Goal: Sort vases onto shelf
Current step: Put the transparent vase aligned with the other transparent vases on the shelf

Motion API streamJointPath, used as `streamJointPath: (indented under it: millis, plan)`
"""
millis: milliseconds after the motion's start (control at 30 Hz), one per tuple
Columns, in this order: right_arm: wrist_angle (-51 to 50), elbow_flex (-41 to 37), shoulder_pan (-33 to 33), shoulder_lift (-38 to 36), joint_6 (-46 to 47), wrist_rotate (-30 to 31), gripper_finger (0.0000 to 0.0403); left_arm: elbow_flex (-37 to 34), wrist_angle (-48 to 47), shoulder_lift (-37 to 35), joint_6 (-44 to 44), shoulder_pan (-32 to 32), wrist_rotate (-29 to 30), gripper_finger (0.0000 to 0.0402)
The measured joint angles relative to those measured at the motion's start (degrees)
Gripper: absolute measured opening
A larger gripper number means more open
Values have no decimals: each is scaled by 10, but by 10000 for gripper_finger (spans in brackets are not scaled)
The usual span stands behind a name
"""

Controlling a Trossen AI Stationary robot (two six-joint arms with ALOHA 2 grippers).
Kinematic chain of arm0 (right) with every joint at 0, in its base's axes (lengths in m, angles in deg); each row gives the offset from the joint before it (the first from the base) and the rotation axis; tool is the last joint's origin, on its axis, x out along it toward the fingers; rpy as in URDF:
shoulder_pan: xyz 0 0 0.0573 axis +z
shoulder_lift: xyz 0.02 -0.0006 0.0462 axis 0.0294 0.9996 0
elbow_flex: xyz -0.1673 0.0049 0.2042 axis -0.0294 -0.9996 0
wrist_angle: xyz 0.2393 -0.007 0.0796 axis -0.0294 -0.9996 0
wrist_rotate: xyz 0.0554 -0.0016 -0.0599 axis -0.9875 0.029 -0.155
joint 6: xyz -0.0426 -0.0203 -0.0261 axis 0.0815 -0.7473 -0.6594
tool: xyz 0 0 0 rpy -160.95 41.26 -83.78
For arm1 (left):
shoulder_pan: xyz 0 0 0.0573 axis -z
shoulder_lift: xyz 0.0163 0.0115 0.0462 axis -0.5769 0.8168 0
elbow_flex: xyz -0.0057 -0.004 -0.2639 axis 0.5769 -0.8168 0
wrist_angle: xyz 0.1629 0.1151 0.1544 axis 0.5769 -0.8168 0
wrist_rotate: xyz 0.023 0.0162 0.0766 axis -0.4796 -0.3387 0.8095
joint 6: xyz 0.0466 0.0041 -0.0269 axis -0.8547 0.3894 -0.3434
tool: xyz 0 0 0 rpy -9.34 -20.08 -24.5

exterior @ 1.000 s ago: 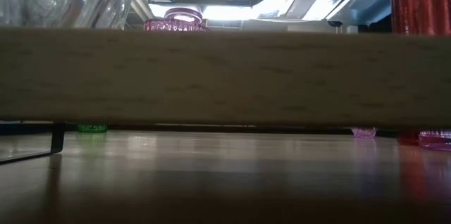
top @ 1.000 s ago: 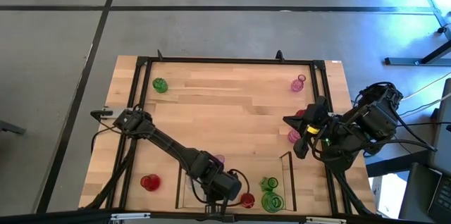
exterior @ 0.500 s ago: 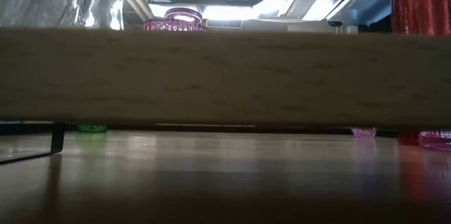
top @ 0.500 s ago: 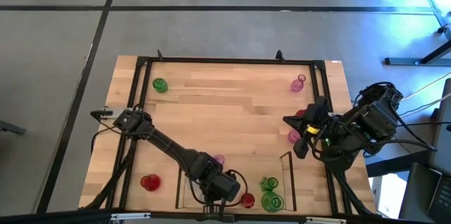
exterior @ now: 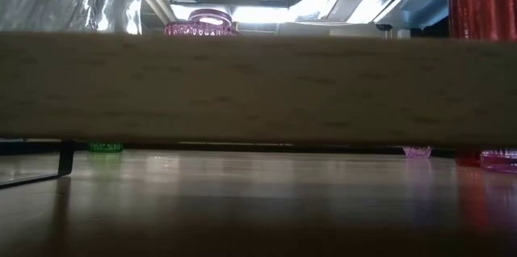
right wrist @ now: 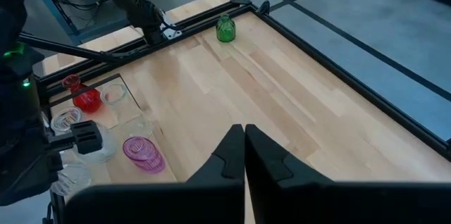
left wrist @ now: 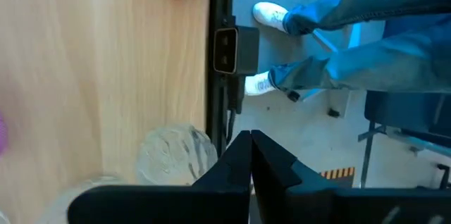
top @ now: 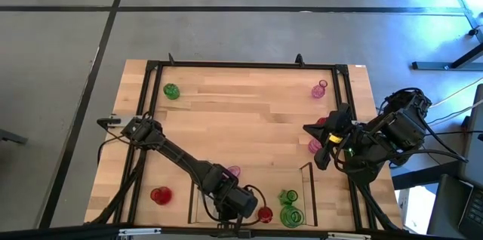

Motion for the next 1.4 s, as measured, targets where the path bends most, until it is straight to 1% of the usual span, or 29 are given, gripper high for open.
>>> streamJointPath:
  millis: [233, 433, 700, 867, 933, 1133, 1400]
  plan:
    - [0, 0, 0, 0, 0, 0, 0, 0, -49, 0, 3, 1, 9, 0]
    - [0, 0, 0, 0, 0, 0, 0, 0, -62, 0, 1, 2, 5, 0]
    - [0, 0, 0, 0, 0, 0, 0, 0, -64, 0, 0, 2, 4, 0]
    - [0, 0, 0, 0, 0, 0, 0, 0, -29, 0, 0, 2, 1, 0]
    - [0, 0, 0, 0, 0, 0, 0, 0, -30, 0, 0, 5, 2, 0]
    - [0, 0, 0, 0, 0, 0, 0, 0, -44, 0, 0, 14, 45, 0]
    - [0, 0, 0, 0, 0, 0, 0, 0, -69, 0, 2, 21, 47, 0]
